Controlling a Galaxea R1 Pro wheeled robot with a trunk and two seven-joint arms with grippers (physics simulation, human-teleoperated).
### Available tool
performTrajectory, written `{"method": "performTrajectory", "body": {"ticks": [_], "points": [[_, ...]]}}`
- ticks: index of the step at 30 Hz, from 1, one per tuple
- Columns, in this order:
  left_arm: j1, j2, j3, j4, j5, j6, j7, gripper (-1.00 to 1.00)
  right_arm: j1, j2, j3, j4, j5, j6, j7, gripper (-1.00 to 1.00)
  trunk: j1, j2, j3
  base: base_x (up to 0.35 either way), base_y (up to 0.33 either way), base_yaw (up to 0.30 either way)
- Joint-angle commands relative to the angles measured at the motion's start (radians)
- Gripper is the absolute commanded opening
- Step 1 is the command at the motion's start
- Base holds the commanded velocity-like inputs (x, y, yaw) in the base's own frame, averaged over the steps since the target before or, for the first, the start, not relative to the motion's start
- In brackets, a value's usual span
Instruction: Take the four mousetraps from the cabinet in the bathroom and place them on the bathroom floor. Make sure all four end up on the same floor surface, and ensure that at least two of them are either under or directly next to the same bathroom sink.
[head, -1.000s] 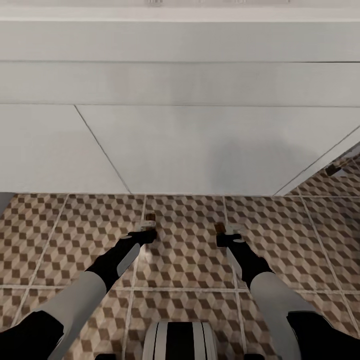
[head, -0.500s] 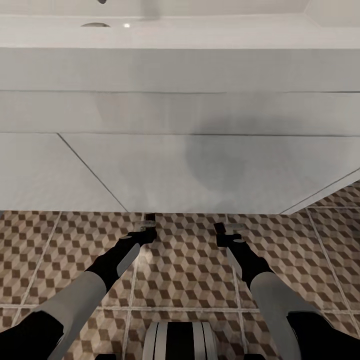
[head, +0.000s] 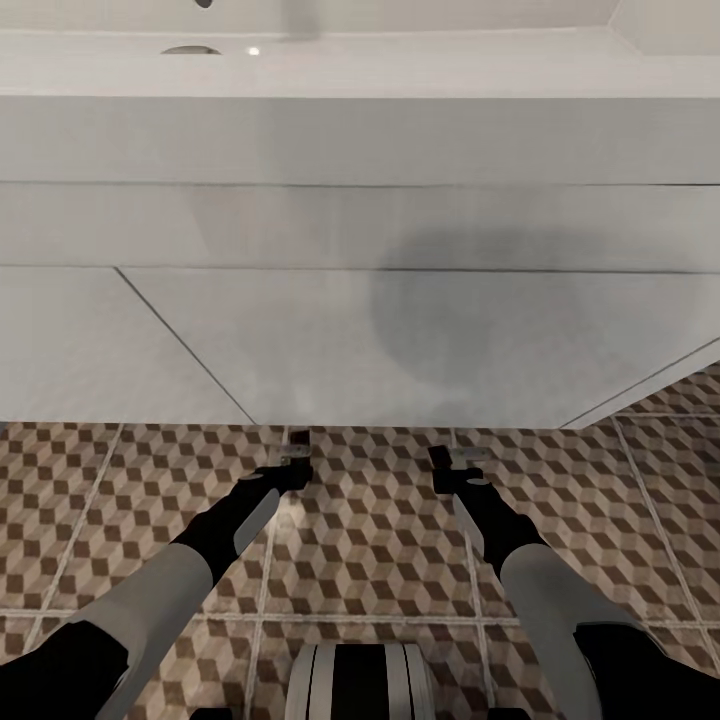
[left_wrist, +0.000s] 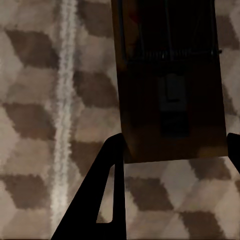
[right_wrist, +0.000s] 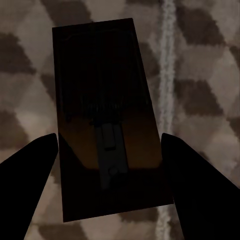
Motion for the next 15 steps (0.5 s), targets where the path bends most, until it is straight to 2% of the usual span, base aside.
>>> {"method": "performTrajectory", "body": {"ticks": [1, 15], "points": [[-0.001, 0.001, -0.006, 0.001, 0.01, 0.003, 0.011, -1.0, 0.0, 0.001, -0.002, -0.002, 0.006, 0.007, -0.002, -1.0, 0.0, 0.0, -0.001, 0.0, 0.0, 0.0], [-0.001, 0.004, -0.005, 0.096, 0.012, 0.002, 0.01, -1.0, 0.0, 0.002, 0.001, -0.002, 0.012, 0.005, -0.003, -1.0, 0.0, 0.0, -0.001, 0.0, 0.0, 0.0]]}}
